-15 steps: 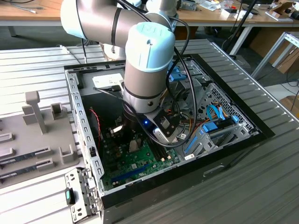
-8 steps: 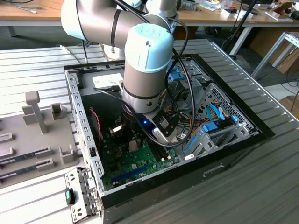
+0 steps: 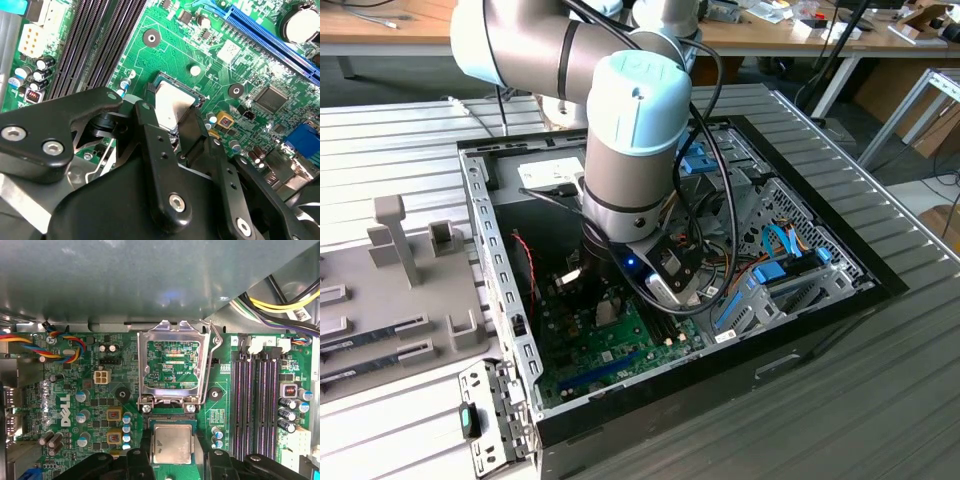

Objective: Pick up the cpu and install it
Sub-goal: 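Place the cpu into insertion slot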

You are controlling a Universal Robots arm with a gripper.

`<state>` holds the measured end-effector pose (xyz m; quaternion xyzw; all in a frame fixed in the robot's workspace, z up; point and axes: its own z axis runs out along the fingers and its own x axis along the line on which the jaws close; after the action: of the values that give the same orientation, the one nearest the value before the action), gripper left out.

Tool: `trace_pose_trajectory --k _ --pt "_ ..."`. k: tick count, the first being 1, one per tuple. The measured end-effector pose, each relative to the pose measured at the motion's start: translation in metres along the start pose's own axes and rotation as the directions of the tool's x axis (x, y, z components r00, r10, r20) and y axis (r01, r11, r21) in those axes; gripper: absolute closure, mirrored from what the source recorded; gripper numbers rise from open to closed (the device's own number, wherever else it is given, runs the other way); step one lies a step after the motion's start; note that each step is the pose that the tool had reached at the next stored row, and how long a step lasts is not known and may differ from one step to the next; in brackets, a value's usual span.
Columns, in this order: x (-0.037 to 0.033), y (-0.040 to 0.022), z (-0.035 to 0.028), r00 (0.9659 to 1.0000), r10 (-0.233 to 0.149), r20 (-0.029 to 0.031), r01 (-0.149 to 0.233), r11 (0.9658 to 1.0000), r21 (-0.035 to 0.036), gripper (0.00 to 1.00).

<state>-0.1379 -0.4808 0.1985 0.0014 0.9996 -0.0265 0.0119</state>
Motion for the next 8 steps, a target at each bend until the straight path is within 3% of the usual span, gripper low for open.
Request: trace_pose_trajectory --k 5,8 --pt "0.0 0.0 -0.0002 1.0 0.0 0.0001 0.0 1.0 -0.0002 0.57" --pt "0.0003 -0.0002 -0.0038 1.0 0.0 0.0006 0.0 1.0 -0.0001 0.57"
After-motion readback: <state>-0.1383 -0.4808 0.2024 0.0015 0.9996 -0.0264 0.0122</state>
